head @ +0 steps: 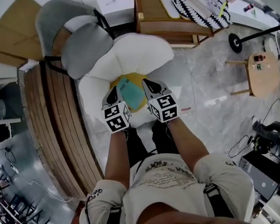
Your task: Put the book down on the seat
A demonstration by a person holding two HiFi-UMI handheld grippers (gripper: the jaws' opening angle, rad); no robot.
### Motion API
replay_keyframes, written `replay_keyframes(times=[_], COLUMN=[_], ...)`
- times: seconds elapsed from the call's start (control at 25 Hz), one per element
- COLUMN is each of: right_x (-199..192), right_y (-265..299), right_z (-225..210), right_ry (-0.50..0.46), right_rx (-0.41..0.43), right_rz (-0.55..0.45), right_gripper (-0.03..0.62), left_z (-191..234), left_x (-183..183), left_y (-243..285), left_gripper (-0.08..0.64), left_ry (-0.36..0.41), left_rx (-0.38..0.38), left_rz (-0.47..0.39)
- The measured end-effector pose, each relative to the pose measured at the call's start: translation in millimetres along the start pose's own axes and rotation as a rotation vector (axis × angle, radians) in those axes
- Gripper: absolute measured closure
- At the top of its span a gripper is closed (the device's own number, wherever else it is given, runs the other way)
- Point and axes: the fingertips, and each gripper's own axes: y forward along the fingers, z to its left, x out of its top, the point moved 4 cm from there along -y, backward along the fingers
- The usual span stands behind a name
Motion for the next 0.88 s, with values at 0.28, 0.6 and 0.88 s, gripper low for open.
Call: replay_keyframes(times=[0.28,0.6,0.88], right_x=[124.3,242.3,315.9], right_y=[-62.6,-102.6,-136.0], right_z=[13.8,41.1,80.9], right_ry=[-0.004,-0.069,-0.152], right_rx=[-0.025,0.010,0.073], right_rz=[-0.200,-0.402,-0.565], right_gripper=[0.566,0.566,0.566], left_z=[-32.3,-56.9,-61.6], left_x=[106.6,210.1,282.4], left_y=[-65.4,-141.8,-204.1], left_gripper=[0.540,0.540,0.540], left_ry=[0.059,0.115,0.168], left_rx=[-0.009,-0.003,0.036], left_rz=[-0.129,-0.319,-0.497])
